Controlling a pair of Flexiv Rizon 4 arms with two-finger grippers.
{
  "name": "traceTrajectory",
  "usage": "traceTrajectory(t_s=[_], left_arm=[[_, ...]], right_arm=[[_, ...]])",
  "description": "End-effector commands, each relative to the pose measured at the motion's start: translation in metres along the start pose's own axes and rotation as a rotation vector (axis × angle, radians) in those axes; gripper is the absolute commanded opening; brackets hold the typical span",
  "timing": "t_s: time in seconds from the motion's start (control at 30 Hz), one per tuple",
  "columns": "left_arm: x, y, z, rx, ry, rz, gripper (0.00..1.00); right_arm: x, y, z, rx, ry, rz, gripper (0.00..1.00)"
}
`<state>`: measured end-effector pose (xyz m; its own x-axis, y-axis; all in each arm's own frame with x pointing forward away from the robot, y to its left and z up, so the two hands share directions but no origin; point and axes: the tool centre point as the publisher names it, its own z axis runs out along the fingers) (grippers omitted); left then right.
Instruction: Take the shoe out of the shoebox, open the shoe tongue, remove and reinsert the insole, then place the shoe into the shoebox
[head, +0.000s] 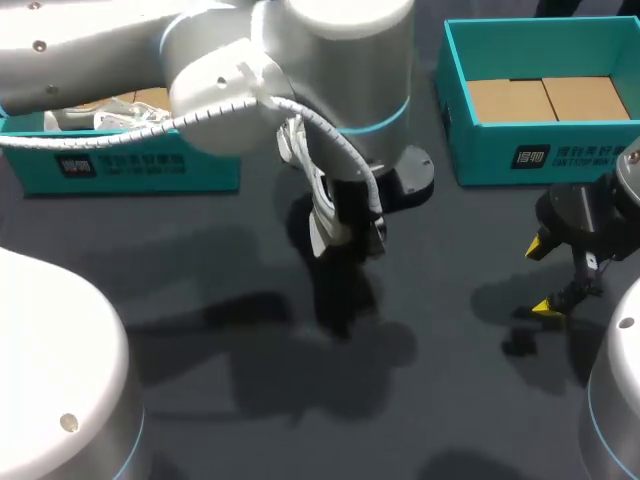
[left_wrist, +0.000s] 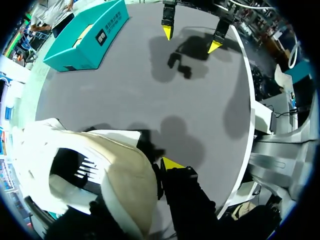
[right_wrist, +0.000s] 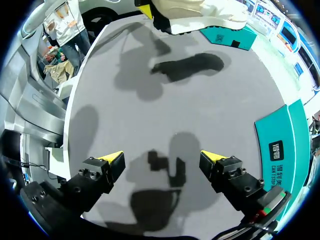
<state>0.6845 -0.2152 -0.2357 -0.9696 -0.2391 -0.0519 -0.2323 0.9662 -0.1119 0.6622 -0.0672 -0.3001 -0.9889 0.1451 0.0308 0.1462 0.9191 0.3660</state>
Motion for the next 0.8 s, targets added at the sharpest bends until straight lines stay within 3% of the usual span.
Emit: traceTrajectory(t_s=[0.03,0.4,0.6,0.73,0.77,0.8], left_arm=[[-0.002,0.012,-0.033,0.022,0.000,0.001,0.00],[-0.002,0.012,-0.033,0.022,0.000,0.001,0.00],[-0.050,0.031,-0.061,0.048,0.042,0.049,0.00],[-0.085,0.053,-0.070,0.040,0.049,0.070,0.00],[-0.095,0.059,-0.071,0.048,0.096,0.095,0.00],[-0.104,0.066,-0.073,0.048,0.063,0.090,0.00]], right_arm=[[0.001,0.000,0.001,0.003,-0.003,0.001,1.00],[0.001,0.000,0.001,0.003,-0.003,0.001,1.00],[0.001,0.000,0.001,0.003,-0.003,0.001,1.00],[0.001,0.000,0.001,0.003,-0.003,0.001,1.00],[0.001,0.000,0.001,0.003,-0.003,0.001,1.00],[0.001,0.000,0.001,0.003,-0.003,0.001,1.00]])
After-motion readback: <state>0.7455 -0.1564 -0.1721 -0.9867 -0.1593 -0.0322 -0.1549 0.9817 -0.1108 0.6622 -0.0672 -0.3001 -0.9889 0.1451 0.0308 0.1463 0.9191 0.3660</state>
